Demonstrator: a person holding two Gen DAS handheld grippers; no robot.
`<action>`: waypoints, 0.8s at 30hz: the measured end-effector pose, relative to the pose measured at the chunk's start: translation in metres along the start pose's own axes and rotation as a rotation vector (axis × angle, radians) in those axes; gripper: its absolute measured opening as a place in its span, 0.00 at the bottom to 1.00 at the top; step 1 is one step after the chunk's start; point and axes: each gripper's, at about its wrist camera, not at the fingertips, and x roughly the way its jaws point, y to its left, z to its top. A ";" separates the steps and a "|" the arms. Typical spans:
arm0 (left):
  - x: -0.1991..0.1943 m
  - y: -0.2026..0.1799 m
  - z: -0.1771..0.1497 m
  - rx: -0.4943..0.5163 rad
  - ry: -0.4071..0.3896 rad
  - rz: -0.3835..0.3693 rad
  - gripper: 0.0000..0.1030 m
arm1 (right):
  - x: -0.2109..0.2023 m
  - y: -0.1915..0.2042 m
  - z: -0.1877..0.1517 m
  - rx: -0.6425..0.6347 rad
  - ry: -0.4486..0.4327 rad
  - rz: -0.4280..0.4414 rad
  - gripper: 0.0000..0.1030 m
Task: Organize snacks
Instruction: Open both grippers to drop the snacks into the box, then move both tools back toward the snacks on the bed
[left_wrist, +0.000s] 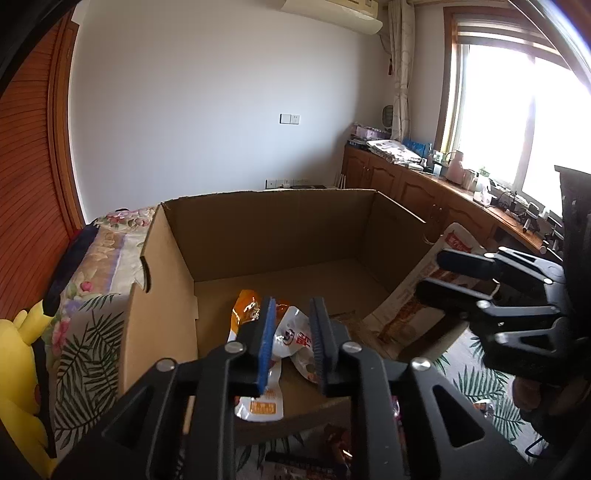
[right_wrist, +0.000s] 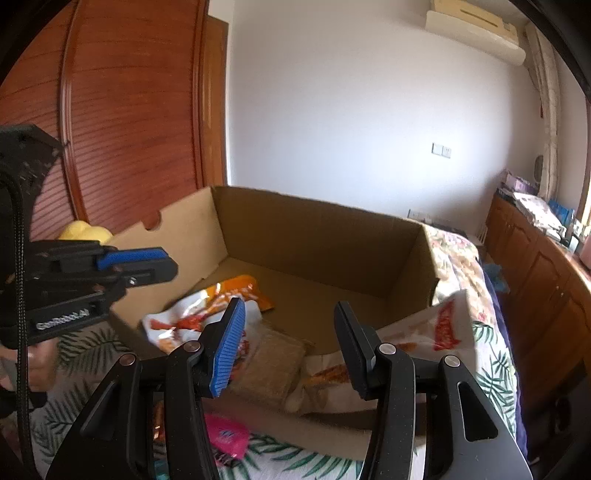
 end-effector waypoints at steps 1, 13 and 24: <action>-0.004 -0.001 -0.001 0.002 -0.003 -0.001 0.21 | -0.007 0.001 0.000 0.004 -0.007 0.003 0.49; -0.053 -0.016 -0.032 0.025 0.018 -0.012 0.35 | -0.069 0.017 -0.038 0.018 -0.007 -0.001 0.52; -0.043 -0.018 -0.076 0.021 0.143 -0.018 0.37 | -0.060 0.008 -0.094 0.042 0.125 -0.013 0.52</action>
